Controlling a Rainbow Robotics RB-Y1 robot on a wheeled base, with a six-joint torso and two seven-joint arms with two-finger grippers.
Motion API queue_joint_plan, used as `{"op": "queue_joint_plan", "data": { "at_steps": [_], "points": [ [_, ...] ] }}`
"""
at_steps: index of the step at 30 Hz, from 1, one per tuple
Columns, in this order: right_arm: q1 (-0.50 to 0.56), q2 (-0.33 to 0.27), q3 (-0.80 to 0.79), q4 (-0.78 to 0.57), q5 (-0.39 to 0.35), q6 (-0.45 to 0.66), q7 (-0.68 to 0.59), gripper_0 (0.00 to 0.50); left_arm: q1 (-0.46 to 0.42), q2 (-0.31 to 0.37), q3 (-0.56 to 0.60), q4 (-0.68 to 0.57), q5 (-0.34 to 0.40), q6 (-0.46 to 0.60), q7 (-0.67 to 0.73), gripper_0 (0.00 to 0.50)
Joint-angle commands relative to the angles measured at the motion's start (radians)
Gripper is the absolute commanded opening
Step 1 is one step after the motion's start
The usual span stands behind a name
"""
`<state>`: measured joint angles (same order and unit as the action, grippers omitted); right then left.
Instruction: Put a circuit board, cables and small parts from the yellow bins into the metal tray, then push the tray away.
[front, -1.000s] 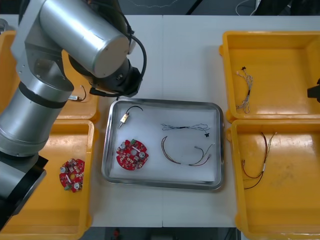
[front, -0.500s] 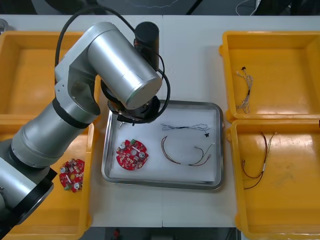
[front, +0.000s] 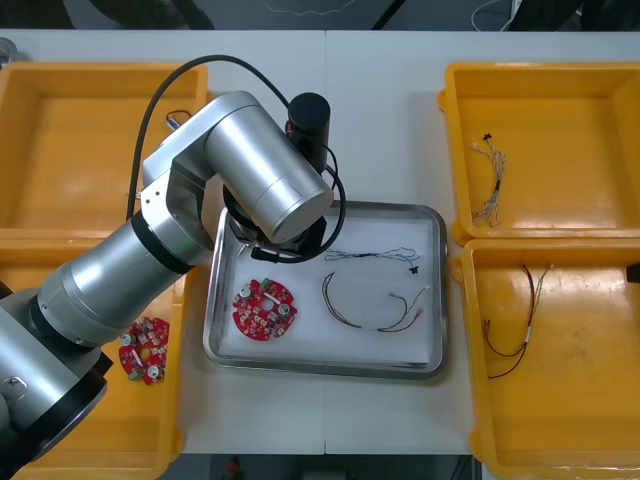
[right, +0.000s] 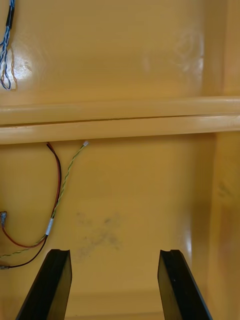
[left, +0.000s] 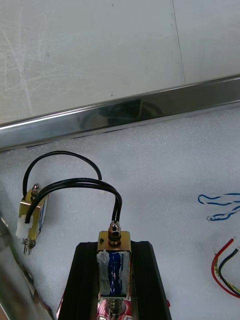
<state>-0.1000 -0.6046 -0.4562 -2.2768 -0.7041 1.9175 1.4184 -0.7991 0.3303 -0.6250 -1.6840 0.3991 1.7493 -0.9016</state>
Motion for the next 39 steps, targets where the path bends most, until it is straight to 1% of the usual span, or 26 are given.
{"op": "queue_joint_plan", "data": {
  "at_steps": [1,8,9,10,11,12,13,14,15,19,22,27,28,31,33,37,39],
  "points": [
    [0.026,0.012,0.007,-0.033,0.009,0.002,-0.044,0.500,0.015,-0.027,-0.033,0.024,-0.022,-0.043,0.038,0.002],
    [0.029,0.016,0.018,-0.033,0.008,0.002,-0.044,0.500,0.021,-0.027,-0.061,0.063,-0.042,-0.108,0.052,0.003],
    [0.029,0.016,0.018,-0.033,0.008,0.002,-0.044,0.500,0.023,-0.027,-0.061,0.063,-0.045,-0.113,0.055,0.006],
    [0.029,0.016,0.018,-0.033,0.008,0.002,-0.046,0.500,0.023,-0.027,-0.061,0.063,-0.043,-0.113,0.055,0.020],
    [0.029,0.016,0.019,-0.033,0.009,0.002,-0.046,0.500,0.023,-0.027,-0.061,0.063,-0.043,-0.113,0.056,0.074],
    [0.029,0.016,0.021,-0.033,0.009,0.002,-0.046,0.500,0.023,-0.027,-0.061,0.063,-0.043,-0.113,0.059,0.283],
    [0.029,0.016,0.022,-0.033,0.009,0.002,-0.046,0.500,0.023,-0.027,-0.061,0.063,-0.043,-0.113,0.061,0.352],
    [0.029,0.016,0.022,-0.033,0.011,0.002,-0.046,0.500,0.023,-0.027,-0.061,0.063,-0.043,-0.111,0.062,0.461],
    [0.029,0.016,0.024,-0.035,0.012,0.002,-0.046,0.500,0.023,-0.027,-0.061,0.061,-0.043,-0.111,0.064,0.500],
    [0.031,0.016,0.027,-0.035,0.009,0.002,-0.044,0.500,0.023,-0.027,-0.061,0.047,-0.048,-0.100,0.070,0.500],
    [0.029,0.016,0.027,-0.041,0.008,0.002,-0.039,0.500,0.023,-0.027,-0.053,0.007,-0.055,-0.053,0.073,0.500],
    [0.026,0.011,0.042,-0.082,-0.005,0.002,-0.035,0.500,0.024,-0.017,0.018,-0.098,-0.046,0.061,0.072,0.500],
    [0.025,0.009,0.045,-0.089,-0.006,0.002,-0.035,0.500,0.024,-0.013,0.025,-0.111,-0.043,0.070,0.070,0.500],
    [0.010,-0.004,0.073,-0.116,-0.011,0.002,-0.035,0.500,0.024,0.006,0.091,-0.175,-0.009,0.121,0.061,0.500],
    [-0.007,-0.015,0.100,-0.130,-0.015,0.002,-0.039,0.500,0.023,0.027,0.148,-0.223,0.030,0.165,0.050,0.500],
    [-0.044,-0.024,0.140,-0.130,-0.028,0.002,-0.035,0.500,0.023,0.069,0.229,-0.286,0.089,0.171,0.033,0.500],
    [-0.078,-0.030,0.177,-0.130,-0.037,0.002,-0.032,0.500,0.023,0.104,0.284,-0.329,0.133,0.171,0.023,0.500]
  ]
}}
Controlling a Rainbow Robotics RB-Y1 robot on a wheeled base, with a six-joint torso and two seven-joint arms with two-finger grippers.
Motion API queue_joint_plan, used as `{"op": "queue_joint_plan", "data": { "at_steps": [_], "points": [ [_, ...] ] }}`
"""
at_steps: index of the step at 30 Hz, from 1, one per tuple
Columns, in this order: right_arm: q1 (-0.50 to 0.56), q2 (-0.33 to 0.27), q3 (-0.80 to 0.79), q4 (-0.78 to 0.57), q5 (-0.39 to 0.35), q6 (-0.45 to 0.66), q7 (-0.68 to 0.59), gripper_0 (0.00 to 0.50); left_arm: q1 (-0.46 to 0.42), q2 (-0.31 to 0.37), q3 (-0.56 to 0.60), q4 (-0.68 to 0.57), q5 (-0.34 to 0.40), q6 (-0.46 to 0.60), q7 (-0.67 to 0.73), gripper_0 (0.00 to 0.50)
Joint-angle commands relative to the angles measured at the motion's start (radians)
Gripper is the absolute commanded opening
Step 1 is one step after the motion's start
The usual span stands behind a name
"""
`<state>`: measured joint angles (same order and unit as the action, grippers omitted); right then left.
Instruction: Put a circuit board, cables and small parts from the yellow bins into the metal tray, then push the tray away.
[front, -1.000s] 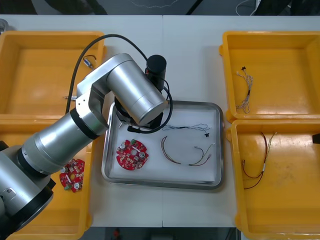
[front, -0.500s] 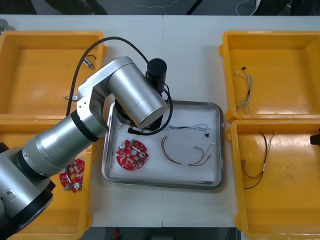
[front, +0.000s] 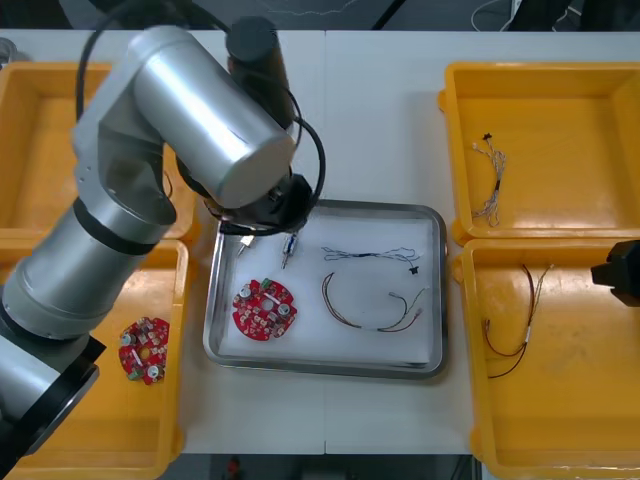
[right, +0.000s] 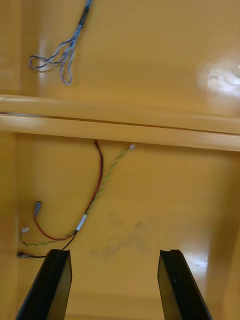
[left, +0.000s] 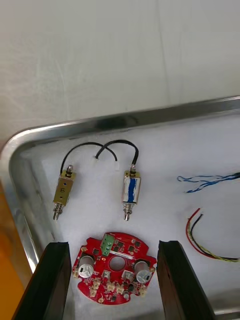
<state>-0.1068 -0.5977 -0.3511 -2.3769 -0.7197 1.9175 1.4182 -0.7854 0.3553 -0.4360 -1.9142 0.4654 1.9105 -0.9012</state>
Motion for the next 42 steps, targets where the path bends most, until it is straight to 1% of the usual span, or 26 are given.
{"op": "queue_joint_plan", "data": {
  "at_steps": [1,3,4,6,7,10,14,18,21,23,26,30,32,35,37,40,42],
  "points": [
    [-0.080,-0.039,0.083,-0.031,-0.024,0.002,-0.030,0.500,0.009,0.087,0.111,-0.108,0.079,0.009,0.019,0.500],
    [-0.120,-0.044,0.130,-0.041,-0.030,0.002,-0.027,0.500,0.011,0.119,0.175,-0.131,0.130,0.009,-0.016,0.500],
    [-0.131,-0.045,0.141,-0.042,-0.032,0.002,-0.025,0.500,0.009,0.128,0.191,-0.134,0.144,0.009,-0.027,0.500],
    [-0.172,-0.050,0.187,-0.045,-0.050,0.002,-0.024,0.500,0.011,0.162,0.252,-0.138,0.191,0.009,-0.071,0.500],
    [-0.183,-0.051,0.196,-0.045,-0.058,0.002,-0.022,0.500,0.011,0.171,0.266,-0.137,0.200,0.009,-0.081,0.500],
    [-0.241,-0.070,0.244,-0.061,-0.110,0.002,-0.016,0.500,0.014,0.223,0.335,-0.137,0.248,0.009,-0.140,0.500],
    [-0.280,-0.096,0.304,-0.099,-0.173,0.002,-0.005,0.500,0.032,0.274,0.399,-0.137,0.279,0.009,-0.196,0.500],
    [-0.294,-0.145,0.391,-0.150,-0.222,0.002,-0.004,0.500,0.083,0.320,0.471,-0.140,0.298,0.009,-0.263,0.500],
    [-0.309,-0.163,0.451,-0.185,-0.221,0.002,-0.002,0.500,0.123,0.347,0.513,-0.143,0.300,0.009,-0.315,0.500],
    [-0.327,-0.165,0.494,-0.188,-0.221,0.002,-0.002,0.500,0.147,0.361,0.537,-0.148,0.300,0.009,-0.341,0.500],
    [-0.381,-0.165,0.575,-0.188,-0.221,0.002,0.002,0.500,0.189,0.383,0.576,-0.155,0.303,0.009,-0.386,0.500],
    [-0.458,-0.154,0.710,-0.174,-0.204,0.002,0.013,0.500,0.249,0.410,0.631,-0.166,0.303,0.009,-0.446,0.500],
    [-0.490,-0.122,0.782,-0.153,-0.176,0.002,0.025,0.500,0.282,0.424,0.658,-0.177,0.308,0.009,-0.470,0.500],
    [-0.528,-0.082,0.848,-0.130,-0.138,0.002,0.048,0.500,0.319,0.432,0.692,-0.194,0.312,0.009,-0.490,0.500],
    [-0.565,-0.040,0.914,-0.100,-0.087,0.002,0.103,0.500,0.364,0.439,0.724,-0.218,0.320,0.009,-0.505,0.500],
    [-0.579,-0.002,0.977,-0.062,-0.029,0.002,0.160,0.500,0.414,0.452,0.760,-0.243,0.335,0.009,-0.516,0.500],
    [-0.579,0.016,1.003,-0.033,-0.007,0.002,0.188,0.500,0.442,0.458,0.780,-0.253,0.346,0.009,-0.518,0.500]
  ]
}}
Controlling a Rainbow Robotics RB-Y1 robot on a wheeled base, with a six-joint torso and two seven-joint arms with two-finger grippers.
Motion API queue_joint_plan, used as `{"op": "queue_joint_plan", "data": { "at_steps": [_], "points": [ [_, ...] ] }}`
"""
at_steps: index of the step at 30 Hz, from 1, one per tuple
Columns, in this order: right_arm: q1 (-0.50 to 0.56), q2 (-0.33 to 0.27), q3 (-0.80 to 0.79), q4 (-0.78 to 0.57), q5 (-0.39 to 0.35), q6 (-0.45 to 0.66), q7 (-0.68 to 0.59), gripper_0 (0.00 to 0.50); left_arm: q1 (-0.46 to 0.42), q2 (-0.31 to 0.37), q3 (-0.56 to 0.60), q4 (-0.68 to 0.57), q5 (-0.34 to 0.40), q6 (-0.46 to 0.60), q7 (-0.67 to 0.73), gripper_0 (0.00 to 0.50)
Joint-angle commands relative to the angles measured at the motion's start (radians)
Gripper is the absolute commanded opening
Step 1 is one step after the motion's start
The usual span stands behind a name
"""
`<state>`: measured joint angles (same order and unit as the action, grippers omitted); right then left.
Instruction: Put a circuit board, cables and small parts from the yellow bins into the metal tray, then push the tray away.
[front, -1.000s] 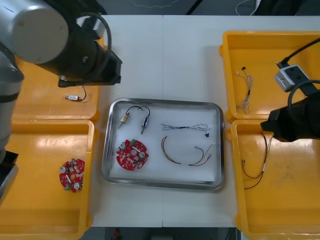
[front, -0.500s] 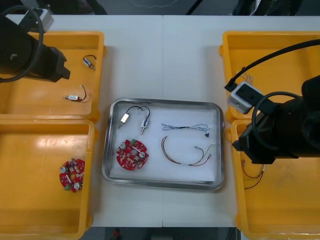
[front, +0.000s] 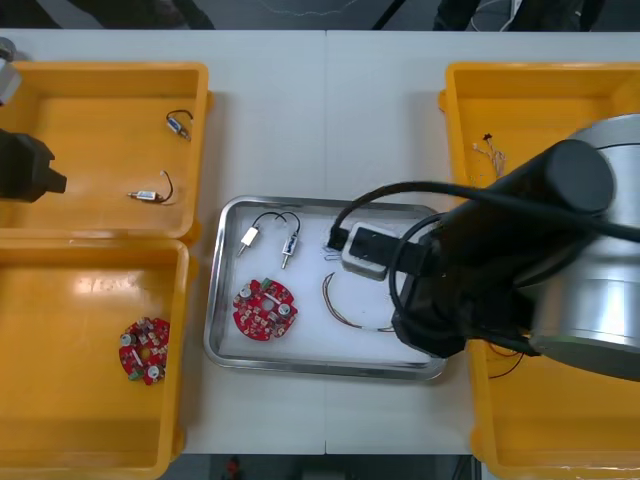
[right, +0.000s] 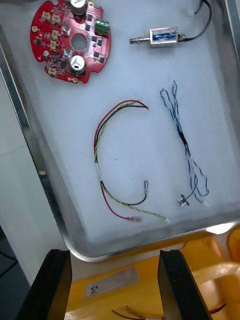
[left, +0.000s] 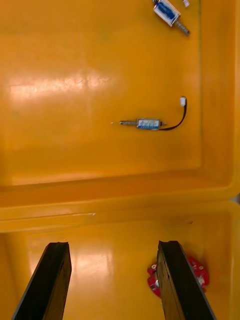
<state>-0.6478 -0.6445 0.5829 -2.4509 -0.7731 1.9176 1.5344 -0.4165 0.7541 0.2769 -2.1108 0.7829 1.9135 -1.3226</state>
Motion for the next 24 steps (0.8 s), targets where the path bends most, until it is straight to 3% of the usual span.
{"op": "queue_joint_plan", "data": {
  "at_steps": [1,7,17,24],
  "points": [
    [-0.039,0.075,0.087,0.063,0.055,0.002,0.093,0.500,0.090,0.060,0.077,-0.064,0.038,0.006,-0.096,0.500],
    [-0.053,0.137,0.210,0.136,0.169,0.002,0.210,0.500,0.174,0.062,0.119,-0.098,0.049,0.006,-0.109,0.500],
    [-0.058,0.223,0.380,0.253,0.287,-0.095,0.211,0.500,0.275,0.062,0.146,-0.112,0.078,0.006,-0.119,0.500],
    [-0.038,0.264,0.407,0.308,0.282,-0.103,0.216,0.500,0.314,0.062,0.148,-0.124,0.084,0.006,-0.122,0.500]
  ]
}}
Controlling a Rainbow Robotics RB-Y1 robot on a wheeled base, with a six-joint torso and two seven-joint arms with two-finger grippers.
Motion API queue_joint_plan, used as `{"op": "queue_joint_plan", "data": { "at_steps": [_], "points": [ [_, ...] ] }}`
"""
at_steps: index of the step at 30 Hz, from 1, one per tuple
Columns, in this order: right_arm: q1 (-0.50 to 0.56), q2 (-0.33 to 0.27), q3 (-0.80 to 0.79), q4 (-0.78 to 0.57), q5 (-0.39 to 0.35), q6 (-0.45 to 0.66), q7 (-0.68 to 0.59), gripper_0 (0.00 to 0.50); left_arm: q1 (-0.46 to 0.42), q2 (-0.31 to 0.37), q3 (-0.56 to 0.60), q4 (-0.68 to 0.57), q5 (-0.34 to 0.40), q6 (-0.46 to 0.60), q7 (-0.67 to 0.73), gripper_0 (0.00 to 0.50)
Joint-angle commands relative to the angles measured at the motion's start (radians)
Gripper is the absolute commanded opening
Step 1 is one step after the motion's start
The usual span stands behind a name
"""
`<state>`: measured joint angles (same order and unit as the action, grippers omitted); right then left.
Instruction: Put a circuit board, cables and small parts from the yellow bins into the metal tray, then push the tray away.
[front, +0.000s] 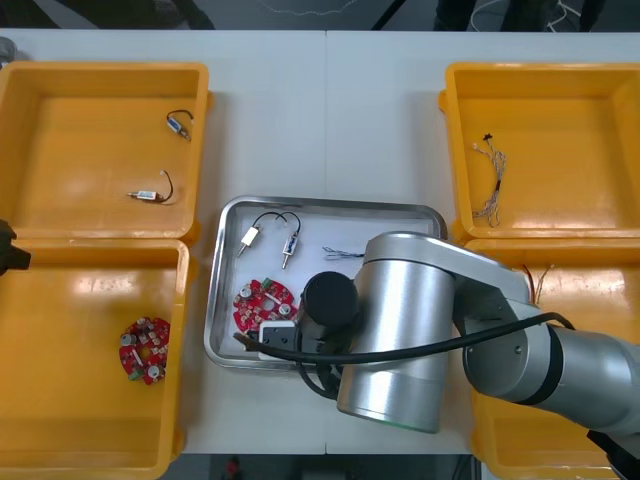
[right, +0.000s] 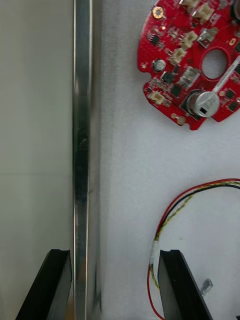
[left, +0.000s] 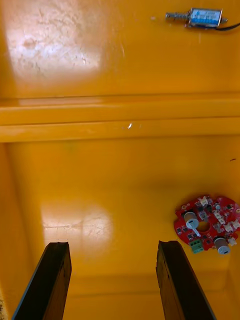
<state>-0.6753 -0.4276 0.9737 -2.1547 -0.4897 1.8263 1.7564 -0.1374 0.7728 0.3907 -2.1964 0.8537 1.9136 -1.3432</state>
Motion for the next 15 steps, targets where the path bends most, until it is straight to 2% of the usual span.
{"op": "queue_joint_plan", "data": {
  "at_steps": [1,6,12,15],
  "points": [
    [-0.009,0.050,0.017,0.015,-0.001,-0.010,-0.006,0.500,0.038,0.043,0.036,-0.040,0.016,0.006,-0.102,0.500],
    [-0.006,0.072,0.043,0.053,0.011,-0.027,-0.006,0.500,0.050,0.043,0.039,-0.048,0.024,0.006,-0.102,0.500],
    [-0.007,0.073,0.118,0.104,0.079,-0.096,-0.014,0.500,0.052,0.043,0.037,-0.049,0.039,0.006,-0.102,0.500],
    [-0.007,0.078,0.132,0.128,0.086,-0.105,-0.015,0.500,0.052,0.043,0.036,-0.048,0.044,0.006,-0.102,0.500]
  ]
}}
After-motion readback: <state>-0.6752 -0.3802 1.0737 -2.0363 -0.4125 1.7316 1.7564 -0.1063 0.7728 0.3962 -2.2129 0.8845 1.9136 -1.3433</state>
